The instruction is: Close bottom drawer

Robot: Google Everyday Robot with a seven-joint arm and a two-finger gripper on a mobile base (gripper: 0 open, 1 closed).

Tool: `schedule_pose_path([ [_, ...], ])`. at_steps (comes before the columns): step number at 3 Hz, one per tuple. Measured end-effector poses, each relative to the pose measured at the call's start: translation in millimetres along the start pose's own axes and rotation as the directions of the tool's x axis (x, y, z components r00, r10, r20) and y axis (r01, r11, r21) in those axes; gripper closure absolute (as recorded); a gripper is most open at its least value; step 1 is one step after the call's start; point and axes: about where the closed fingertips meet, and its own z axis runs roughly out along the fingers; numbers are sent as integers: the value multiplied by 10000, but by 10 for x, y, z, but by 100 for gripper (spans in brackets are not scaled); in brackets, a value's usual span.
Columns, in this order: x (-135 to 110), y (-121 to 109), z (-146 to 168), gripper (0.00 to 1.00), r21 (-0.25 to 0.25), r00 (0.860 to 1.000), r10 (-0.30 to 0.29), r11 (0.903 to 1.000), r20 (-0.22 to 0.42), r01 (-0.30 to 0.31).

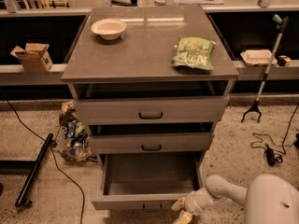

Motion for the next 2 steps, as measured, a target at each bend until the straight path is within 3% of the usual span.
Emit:
schedule_pose_path([
  [1, 2, -25, 11, 0, -22, 10000, -88, 10000, 32, 88],
  [2, -34, -188, 43, 0, -70, 9988, -473, 9989, 106, 474],
])
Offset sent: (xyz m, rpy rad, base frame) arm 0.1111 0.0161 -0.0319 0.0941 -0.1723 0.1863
